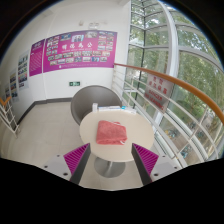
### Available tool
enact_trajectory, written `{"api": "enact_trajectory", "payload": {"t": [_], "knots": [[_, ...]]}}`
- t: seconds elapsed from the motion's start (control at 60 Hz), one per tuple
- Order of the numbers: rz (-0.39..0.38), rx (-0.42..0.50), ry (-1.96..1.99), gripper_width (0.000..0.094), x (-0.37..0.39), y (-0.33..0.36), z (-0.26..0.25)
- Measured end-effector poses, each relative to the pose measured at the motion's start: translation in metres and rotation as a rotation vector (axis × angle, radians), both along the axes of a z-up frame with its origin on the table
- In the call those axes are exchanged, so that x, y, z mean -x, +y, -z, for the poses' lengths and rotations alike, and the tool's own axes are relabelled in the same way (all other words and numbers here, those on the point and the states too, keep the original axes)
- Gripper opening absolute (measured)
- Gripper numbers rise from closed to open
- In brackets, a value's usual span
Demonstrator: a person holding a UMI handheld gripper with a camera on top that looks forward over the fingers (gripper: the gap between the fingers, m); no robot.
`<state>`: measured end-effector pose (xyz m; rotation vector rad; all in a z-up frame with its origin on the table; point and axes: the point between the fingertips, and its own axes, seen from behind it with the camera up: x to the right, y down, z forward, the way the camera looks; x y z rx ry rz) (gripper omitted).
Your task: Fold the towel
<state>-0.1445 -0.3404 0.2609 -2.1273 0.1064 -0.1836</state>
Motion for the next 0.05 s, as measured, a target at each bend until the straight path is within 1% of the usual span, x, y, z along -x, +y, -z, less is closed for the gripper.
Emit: {"api": "enact_trajectory", "payload": {"t": [0.05], "knots": [[-0.004, -0.006, 0.006, 0.0853, 0.0026, -0.0012, -0.0008]]}}
